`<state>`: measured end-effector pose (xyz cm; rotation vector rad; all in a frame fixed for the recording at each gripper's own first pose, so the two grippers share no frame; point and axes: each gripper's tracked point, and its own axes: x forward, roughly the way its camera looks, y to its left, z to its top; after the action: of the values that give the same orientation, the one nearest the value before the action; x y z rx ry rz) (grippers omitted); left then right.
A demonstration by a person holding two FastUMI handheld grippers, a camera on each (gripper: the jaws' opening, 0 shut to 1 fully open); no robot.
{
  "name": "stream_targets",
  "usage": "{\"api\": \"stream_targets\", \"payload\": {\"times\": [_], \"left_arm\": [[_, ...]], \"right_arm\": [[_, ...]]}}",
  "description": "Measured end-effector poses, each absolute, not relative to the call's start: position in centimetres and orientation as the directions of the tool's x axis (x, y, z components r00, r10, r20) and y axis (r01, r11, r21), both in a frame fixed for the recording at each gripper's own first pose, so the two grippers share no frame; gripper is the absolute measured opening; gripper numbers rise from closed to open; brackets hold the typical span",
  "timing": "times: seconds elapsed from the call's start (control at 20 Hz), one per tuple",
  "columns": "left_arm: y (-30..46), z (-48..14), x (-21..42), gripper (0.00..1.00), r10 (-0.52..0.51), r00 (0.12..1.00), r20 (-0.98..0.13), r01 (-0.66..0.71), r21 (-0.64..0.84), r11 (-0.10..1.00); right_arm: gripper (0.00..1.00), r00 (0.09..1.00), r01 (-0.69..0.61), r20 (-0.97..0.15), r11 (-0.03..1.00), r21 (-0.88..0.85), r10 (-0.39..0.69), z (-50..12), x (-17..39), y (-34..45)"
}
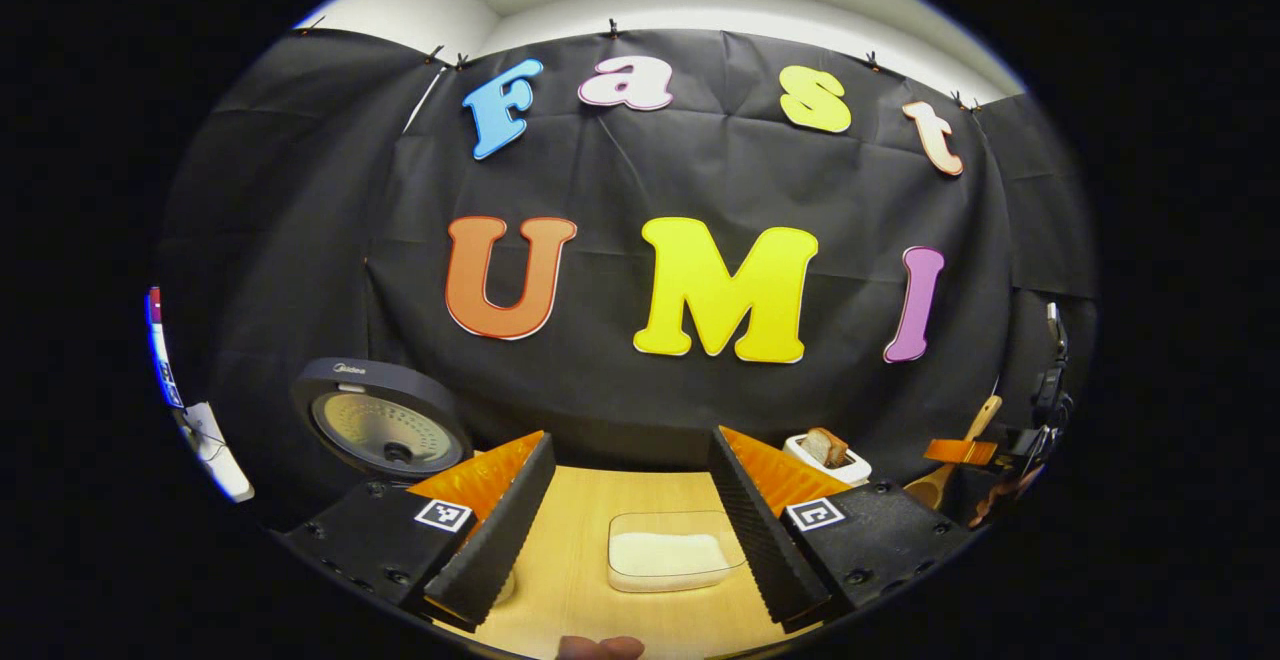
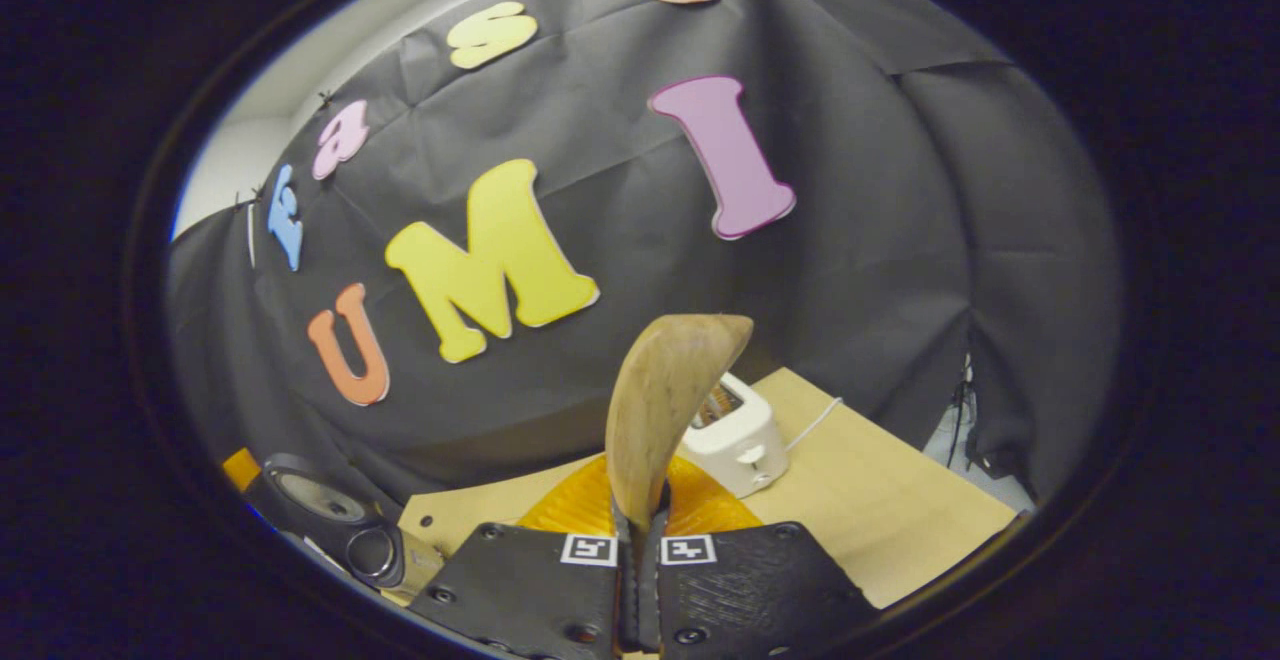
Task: Close the left gripper, press the button to open the rice cooker; take a wooden spoon from the chopstick holder with the right hand, scoop a spoonful of rice and pour it into the rice cooker, then put the wooden spoon back into the chopstick holder.
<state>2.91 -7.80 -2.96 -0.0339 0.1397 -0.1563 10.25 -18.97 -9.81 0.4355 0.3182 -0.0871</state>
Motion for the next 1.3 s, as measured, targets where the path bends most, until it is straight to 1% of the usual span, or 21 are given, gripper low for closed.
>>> {"api": "stream_targets", "payload": {"times": [0.15, 0.4, 0.6, 0.65, 0.75, 0.9, 1.0, 1.3], "left_arm": [[-8.9, -3.5, 3.2, 0.98, -0.146, 0.976, -0.160, 0.144, -0.025, 0.989], [-9.4, -4.8, 3.0, 0.98, -0.099, 0.972, -0.213, 0.098, -0.017, 0.995], [-9.0, -5.0, 2.7, 0.98, -0.063, 0.972, -0.228, 0.067, 0.010, 0.998], [-8.9, -5.4, 2.5, 0.98, -0.055, 0.969, -0.240, 0.060, 0.015, 0.998], [-8.6, -5.5, 2.3, 0.99, -0.039, 0.968, -0.248, 0.047, 0.024, 0.999], [-8.1, -5.3, 2.1, 0.98, -0.020, 0.969, -0.247, 0.030, 0.040, 0.999], [-7.8, -5.3, 2.2, 0.98, -0.006, 0.969, -0.247, 0.019, 0.051, 0.999], [-7.4, -5.5, 2.1, 0.98, 0.009, 0.966, -0.257, 0.009, 0.071, 0.997]], "right_arm": [[0.01, 0.934, 0.158, -0.357, 0.899, 0.409, -0.002, -12.8, 12.0, -20.2], [0.01, 0.920, 0.128, -0.389, 0.909, 0.396, 0.040, -17.2, 15.5, -18.9], [0.01, 0.912, 0.133, -0.410, 0.927, 0.350, 0.024, -20.0, 17.3, -18.2], [0.00, 0.909, 0.133, -0.415, 0.932, 0.337, 0.021, -20.6, 17.8, -18.0], [0.01, 0.906, 0.134, -0.423, 0.935, 0.327, 0.018, -21.8, 18.0, -17.7], [0.00, 0.897, 0.129, -0.441, 0.943, 0.307, 0.021, -23.9, 18.1, -17.2], [0.01, 0.891, 0.126, -0.454, 0.950, 0.284, 0.018, -25.4, 18.1, -16.7], [0.02, 0.877, 0.135, -0.481, 0.951, 0.279, 0.017, -27.6, 18.0, -16.1]]}}
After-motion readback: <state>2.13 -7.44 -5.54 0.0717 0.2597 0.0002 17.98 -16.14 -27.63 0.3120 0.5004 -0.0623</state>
